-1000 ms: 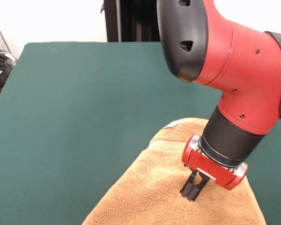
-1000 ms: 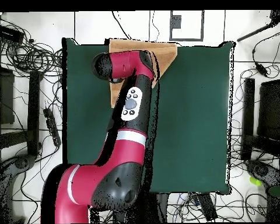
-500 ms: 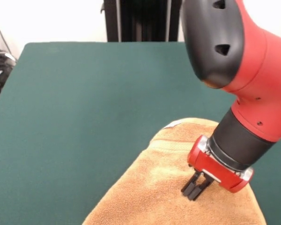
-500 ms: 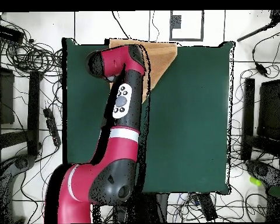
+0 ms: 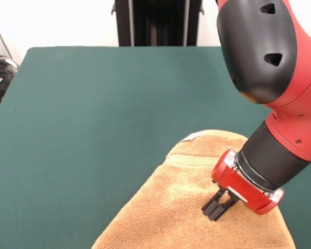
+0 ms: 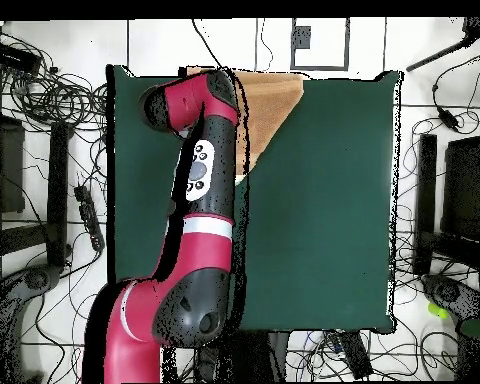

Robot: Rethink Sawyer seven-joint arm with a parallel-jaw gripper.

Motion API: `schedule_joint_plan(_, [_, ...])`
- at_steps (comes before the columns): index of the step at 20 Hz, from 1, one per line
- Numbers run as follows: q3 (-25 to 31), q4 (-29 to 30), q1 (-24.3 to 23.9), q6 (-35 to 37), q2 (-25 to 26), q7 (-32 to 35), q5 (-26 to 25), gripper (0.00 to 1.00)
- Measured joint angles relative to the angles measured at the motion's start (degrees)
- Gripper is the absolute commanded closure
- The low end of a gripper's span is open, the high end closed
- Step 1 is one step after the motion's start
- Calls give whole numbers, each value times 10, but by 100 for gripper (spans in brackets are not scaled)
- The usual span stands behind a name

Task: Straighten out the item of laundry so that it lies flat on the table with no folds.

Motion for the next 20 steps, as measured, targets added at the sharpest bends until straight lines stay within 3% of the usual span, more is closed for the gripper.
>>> schedule_joint_plan(12, [-14, -42, -16, 42, 17, 11, 20, 100])
schedule_joint_plan(20, [-2, -27, -15, 48, 9, 11, 30, 100])
